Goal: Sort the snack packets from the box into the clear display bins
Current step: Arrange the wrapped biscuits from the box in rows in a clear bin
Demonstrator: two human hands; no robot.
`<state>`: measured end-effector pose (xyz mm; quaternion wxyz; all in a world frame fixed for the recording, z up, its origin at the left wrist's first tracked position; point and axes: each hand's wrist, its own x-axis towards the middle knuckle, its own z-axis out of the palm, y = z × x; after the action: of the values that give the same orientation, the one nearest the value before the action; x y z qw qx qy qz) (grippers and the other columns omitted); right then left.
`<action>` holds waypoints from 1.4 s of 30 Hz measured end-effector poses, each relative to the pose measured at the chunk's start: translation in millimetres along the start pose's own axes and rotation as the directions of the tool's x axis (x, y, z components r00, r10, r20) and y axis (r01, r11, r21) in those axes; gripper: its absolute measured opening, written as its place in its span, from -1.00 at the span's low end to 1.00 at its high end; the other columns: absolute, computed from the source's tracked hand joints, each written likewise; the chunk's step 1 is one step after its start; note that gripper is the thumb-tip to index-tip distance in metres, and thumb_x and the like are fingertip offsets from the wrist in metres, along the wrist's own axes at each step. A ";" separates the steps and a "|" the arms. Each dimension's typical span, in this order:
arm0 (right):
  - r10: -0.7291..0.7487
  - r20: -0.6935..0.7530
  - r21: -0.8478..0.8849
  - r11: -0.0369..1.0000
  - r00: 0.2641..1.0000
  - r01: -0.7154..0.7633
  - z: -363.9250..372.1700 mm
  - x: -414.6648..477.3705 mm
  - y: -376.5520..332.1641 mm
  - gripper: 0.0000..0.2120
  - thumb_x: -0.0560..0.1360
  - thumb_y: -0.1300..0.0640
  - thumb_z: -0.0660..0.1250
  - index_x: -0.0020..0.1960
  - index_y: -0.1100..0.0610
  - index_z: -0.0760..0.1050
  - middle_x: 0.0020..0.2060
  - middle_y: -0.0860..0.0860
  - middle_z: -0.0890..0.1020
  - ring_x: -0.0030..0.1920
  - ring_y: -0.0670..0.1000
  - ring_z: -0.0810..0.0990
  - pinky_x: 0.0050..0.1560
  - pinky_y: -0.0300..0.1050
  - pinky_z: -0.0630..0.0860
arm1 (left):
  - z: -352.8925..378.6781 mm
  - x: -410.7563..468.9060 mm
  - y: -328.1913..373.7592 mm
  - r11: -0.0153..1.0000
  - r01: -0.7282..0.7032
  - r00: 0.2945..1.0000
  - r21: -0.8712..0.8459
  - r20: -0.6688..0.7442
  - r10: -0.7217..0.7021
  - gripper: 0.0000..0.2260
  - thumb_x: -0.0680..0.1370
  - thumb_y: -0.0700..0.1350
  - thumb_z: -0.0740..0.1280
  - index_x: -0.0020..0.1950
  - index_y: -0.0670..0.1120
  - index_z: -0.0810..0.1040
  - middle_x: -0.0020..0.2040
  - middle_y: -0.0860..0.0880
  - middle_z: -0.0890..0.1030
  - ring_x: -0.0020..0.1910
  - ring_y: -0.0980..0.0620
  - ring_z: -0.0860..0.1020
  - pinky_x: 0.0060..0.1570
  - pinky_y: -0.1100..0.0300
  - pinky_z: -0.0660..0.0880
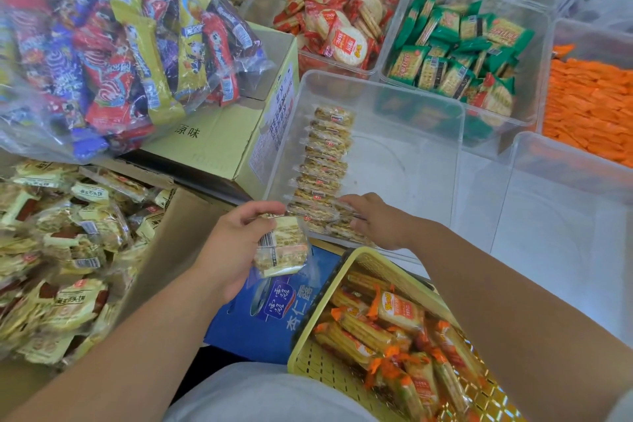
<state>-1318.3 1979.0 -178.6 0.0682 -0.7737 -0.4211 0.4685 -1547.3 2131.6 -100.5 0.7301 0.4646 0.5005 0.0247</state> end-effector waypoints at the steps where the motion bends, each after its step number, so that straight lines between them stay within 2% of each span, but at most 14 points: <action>1: 0.003 0.001 0.006 1.000 1.000 -0.003 0.4 -1.4 -0.5 -0.49 0.71 0.01 0.11 0.62 -0.12 0.04 0.47 0.13 0.20 0.29 0.16 0.47 0.27 -0.09 0.33 | 0.9 -0.9 1.8 0.999 0.010 1.000 -0.036 0.006 -0.010 -0.73 0.65 -0.29 0.28 0.08 -0.02 0.74 0.09 -0.20 0.72 0.02 -0.24 0.72 -0.08 -0.25 0.68; 6: 0.023 0.016 -0.006 1.000 1.000 -0.023 -6.3 -9.7 -4.1 -0.36 0.69 -0.01 0.19 0.65 -0.10 -0.07 0.56 0.14 0.20 0.50 0.19 0.30 0.49 0.04 0.24 | 7.1 -10.3 11.5 0.973 0.046 0.999 -0.227 0.028 -0.041 -0.73 0.61 -0.35 0.23 0.16 -0.12 0.67 0.07 -0.21 0.73 -0.01 -0.22 0.73 -0.14 -0.20 0.69; 12: 0.012 -0.100 -0.040 0.999 0.995 -0.016 -29.8 -38.8 -27.8 -0.36 0.63 -0.11 0.28 0.63 -0.08 0.10 0.58 0.06 0.24 0.52 0.07 0.29 0.44 -0.08 0.24 | 7.2 -25.1 27.5 0.799 0.105 0.984 -0.592 0.176 0.002 -0.60 0.39 -0.35 0.24 0.21 -0.19 0.54 0.04 -0.24 0.70 -0.06 -0.20 0.73 -0.28 0.01 0.66; 16: -0.289 -0.357 0.114 0.930 0.888 0.349 -38.9 -80.6 -63.1 -0.23 0.49 -0.08 0.50 0.58 -0.25 0.18 0.55 -0.14 0.26 0.51 -0.16 0.26 0.37 -0.29 0.25 | 7.0 -31.9 34.1 0.711 0.137 0.973 -0.690 0.230 0.035 -0.60 0.39 -0.35 0.25 0.22 -0.21 0.52 0.08 -0.29 0.70 -0.02 -0.24 0.73 -0.17 -0.02 0.71; 18: -0.434 -0.439 0.163 0.822 0.787 0.545 -34.6 -98.4 -81.8 -0.32 0.46 0.00 0.55 0.51 -0.19 0.36 0.52 -0.14 0.32 0.52 -0.20 0.25 0.43 -0.30 0.27 | 11.7 -37.5 35.0 0.753 0.147 0.968 -0.641 0.251 0.024 -0.63 0.40 -0.34 0.27 0.21 -0.23 0.53 0.08 -0.31 0.70 -0.03 -0.26 0.73 -0.17 -0.04 0.71; 20: -0.456 -0.513 0.181 0.771 0.728 0.611 -26.9 -107.0 -93.1 -0.54 0.47 0.05 0.53 0.36 -0.02 0.57 0.40 -0.09 0.51 0.45 -0.16 0.40 0.43 -0.21 0.34 | 16.4 -42.5 34.9 0.812 0.156 0.962 -0.562 0.274 0.005 -0.64 0.43 -0.26 0.36 0.23 -0.25 0.55 0.14 -0.35 0.68 -0.01 -0.28 0.72 -0.14 -0.10 0.70; 22: -0.378 -0.548 0.288 0.753 0.746 0.592 -22.7 -110.5 -98.1 -0.70 0.51 0.05 0.47 0.23 0.06 0.64 0.17 -0.12 0.66 0.26 -0.16 0.57 0.29 -0.23 0.44 | 17.9 -44.5 34.6 0.895 0.165 0.957 -0.414 0.289 -0.043 -0.56 0.50 0.02 0.39 0.26 -0.23 0.60 0.24 -0.34 0.64 0.09 -0.29 0.70 -0.09 -0.14 0.68; 25: -0.181 -0.582 0.460 0.731 0.793 0.504 -17.3 -107.9 -99.6 -0.87 0.59 0.04 0.39 -0.01 0.08 0.65 -0.14 0.01 0.71 -0.13 -0.03 0.64 -0.10 -0.11 0.54 | 15.8 -43.7 30.8 0.992 0.108 0.970 -0.064 0.227 -0.091 -0.36 0.56 0.40 0.13 0.28 -0.04 0.68 0.20 -0.16 0.70 0.21 -0.13 0.66 0.09 -0.18 0.57; 28: 0.001 -0.596 0.576 0.697 0.803 0.427 -9.3 -104.9 -99.3 -0.70 0.60 -0.04 0.36 -0.16 0.17 0.59 -0.25 0.23 0.64 -0.35 0.09 0.50 -0.33 0.03 0.44 | 17.2 -43.0 22.7 0.999 0.001 0.982 -0.036 0.188 0.005 -0.40 0.47 0.38 0.31 0.26 -0.05 0.66 0.09 -0.14 0.73 0.09 -0.06 0.68 0.03 -0.05 0.57; 31: 0.050 -0.516 0.686 0.623 0.855 0.377 -0.5 -104.9 -95.6 -0.65 0.59 -0.07 0.38 -0.07 0.24 0.63 -0.18 0.37 0.60 -0.34 0.07 0.48 -0.28 0.09 0.47 | 21.5 -44.6 18.9 0.997 -0.071 0.978 -0.029 0.192 0.075 -0.66 0.50 0.11 0.41 0.15 -0.07 0.69 0.05 -0.20 0.73 -0.04 -0.11 0.69 -0.10 0.04 0.65; 34: 0.108 -0.495 0.724 0.599 0.862 0.341 5.0 -104.6 -90.9 -0.83 0.57 -0.08 0.39 0.05 -0.01 0.65 -0.20 0.09 0.70 -0.32 -0.09 0.58 -0.19 -0.08 0.55 | 26.5 -45.3 19.5 0.991 -0.125 0.976 0.047 0.183 0.115 -0.87 0.60 -0.04 0.38 -0.02 0.00 0.73 0.03 -0.19 0.74 -0.09 -0.07 0.71 -0.20 0.14 0.63; 37: 0.201 -0.607 0.621 0.724 0.769 0.301 8.1 -108.0 -88.8 -0.69 0.54 -0.14 0.40 0.25 -0.17 0.47 -0.06 -0.13 0.62 -0.13 -0.21 0.60 -0.17 -0.39 0.50 | 34.5 -43.0 19.2 0.976 -0.211 0.977 0.061 0.028 0.210 -0.98 0.60 -0.10 0.43 0.00 0.00 0.66 -0.04 -0.11 0.75 -0.16 -0.02 0.69 -0.27 0.16 0.63; 39: 0.162 -0.647 0.577 0.743 0.745 0.339 8.1 -112.0 -91.3 -0.72 0.54 -0.17 0.38 0.22 -0.20 0.48 -0.04 -0.17 0.62 -0.06 -0.22 0.60 -0.13 -0.38 0.53 | 39.9 -40.5 19.3 0.942 -0.317 0.945 0.105 -0.046 0.323 -0.85 0.55 -0.12 0.51 0.06 0.04 0.60 -0.04 -0.04 0.75 -0.16 0.02 0.69 -0.22 0.15 0.62; 42: 0.030 -0.554 0.636 0.660 0.832 0.400 8.6 -117.9 -101.8 -0.53 0.48 -0.27 0.38 0.35 -0.23 0.44 0.15 -0.28 0.61 0.11 -0.28 0.60 0.06 -0.30 0.59 | 47.9 -39.2 23.3 0.862 -0.470 0.882 0.188 0.072 0.466 -0.68 0.35 0.04 0.60 0.04 0.23 0.62 0.02 0.08 0.74 -0.04 0.09 0.70 -0.10 0.20 0.65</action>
<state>-1409.2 1956.9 -53.8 0.5308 -0.7277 -0.2437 0.3597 -1520.7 2093.8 -53.1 0.6577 0.6434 0.3639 0.1449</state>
